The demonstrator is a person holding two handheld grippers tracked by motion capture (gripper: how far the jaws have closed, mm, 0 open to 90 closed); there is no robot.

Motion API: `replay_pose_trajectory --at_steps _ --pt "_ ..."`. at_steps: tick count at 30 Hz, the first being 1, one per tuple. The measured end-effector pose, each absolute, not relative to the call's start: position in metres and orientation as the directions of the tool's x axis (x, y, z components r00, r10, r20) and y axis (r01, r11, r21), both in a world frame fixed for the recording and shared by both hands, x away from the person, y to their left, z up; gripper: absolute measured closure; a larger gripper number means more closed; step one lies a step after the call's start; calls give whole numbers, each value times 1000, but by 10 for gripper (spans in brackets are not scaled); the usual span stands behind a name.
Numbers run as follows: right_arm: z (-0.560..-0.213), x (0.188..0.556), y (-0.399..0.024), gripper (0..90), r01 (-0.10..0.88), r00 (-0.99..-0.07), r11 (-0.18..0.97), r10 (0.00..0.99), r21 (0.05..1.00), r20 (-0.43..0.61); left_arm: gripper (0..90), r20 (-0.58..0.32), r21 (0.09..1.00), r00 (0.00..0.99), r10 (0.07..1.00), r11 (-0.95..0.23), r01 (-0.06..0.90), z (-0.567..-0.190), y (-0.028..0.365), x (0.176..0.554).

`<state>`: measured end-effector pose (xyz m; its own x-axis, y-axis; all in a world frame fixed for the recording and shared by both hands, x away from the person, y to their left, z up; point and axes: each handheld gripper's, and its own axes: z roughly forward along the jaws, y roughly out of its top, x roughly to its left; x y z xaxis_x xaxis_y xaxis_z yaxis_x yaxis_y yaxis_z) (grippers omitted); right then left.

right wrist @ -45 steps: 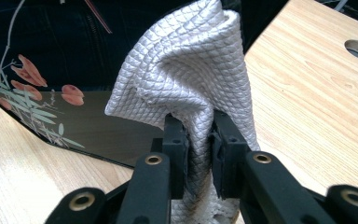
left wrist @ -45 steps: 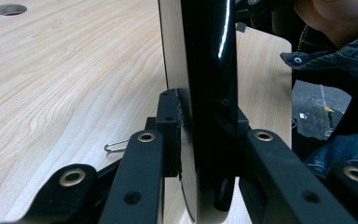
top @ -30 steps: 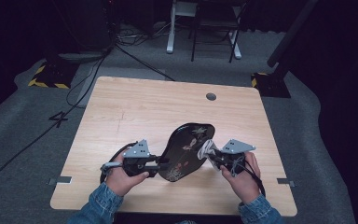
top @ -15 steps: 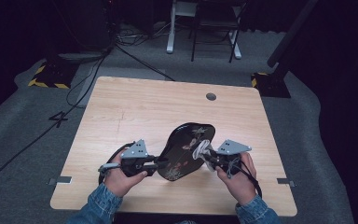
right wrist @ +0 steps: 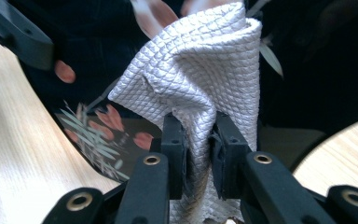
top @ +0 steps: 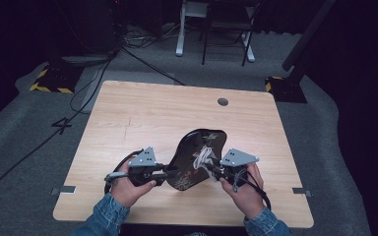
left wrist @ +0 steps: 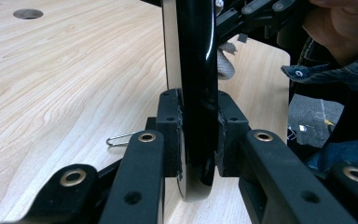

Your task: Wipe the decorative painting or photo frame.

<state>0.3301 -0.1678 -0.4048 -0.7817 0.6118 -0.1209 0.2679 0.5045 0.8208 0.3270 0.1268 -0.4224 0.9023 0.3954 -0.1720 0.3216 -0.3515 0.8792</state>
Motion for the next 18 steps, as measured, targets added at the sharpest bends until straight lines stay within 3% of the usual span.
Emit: replay_pose_trajectory --at_steps 8,18 --pt "-401 322 -156 777 216 -809 486 575 847 -124 764 -169 880 902 398 -352 320 -423 126 327" --pt "-410 327 -163 786 273 -799 497 594 823 -94 760 -173 879 902 396 -350 322 -423 126 327"
